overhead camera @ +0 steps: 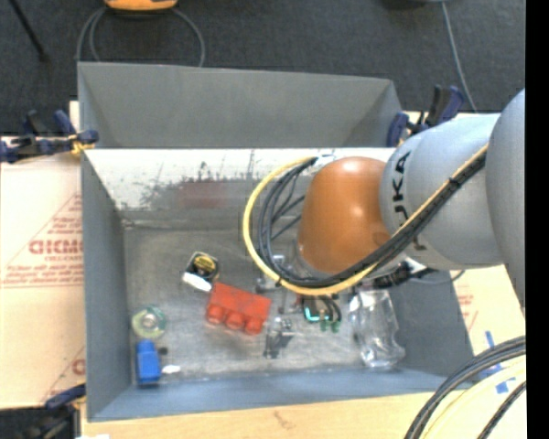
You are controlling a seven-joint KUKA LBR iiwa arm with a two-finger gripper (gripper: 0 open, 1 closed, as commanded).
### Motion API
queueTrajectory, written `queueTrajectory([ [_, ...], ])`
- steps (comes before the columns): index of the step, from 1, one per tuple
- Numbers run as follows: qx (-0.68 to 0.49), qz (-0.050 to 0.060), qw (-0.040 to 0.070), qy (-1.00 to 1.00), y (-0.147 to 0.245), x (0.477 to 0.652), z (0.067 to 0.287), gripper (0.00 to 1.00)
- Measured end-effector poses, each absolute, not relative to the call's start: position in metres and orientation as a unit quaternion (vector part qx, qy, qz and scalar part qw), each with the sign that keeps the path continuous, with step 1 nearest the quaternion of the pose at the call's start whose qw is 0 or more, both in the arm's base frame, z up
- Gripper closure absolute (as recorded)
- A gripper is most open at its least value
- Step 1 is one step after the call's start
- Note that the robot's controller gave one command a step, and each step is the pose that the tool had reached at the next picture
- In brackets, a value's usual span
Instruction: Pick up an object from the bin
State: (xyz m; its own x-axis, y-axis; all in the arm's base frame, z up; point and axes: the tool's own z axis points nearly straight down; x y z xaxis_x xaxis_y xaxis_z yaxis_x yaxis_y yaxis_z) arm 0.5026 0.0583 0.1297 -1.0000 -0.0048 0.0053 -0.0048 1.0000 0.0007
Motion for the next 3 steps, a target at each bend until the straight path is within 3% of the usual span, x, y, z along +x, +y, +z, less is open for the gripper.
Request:
queueTrajectory([
  [1, -0.056, -0.001, -0.002, -0.998, 0.084, 0.535, 0.082, 0.00],
  [2, -0.058, -0.001, -0.003, -0.998, 0.083, 0.535, 0.084, 1.00],
  [3, -0.058, -0.001, -0.006, -0.998, 0.069, 0.552, 0.226, 1.00],
])
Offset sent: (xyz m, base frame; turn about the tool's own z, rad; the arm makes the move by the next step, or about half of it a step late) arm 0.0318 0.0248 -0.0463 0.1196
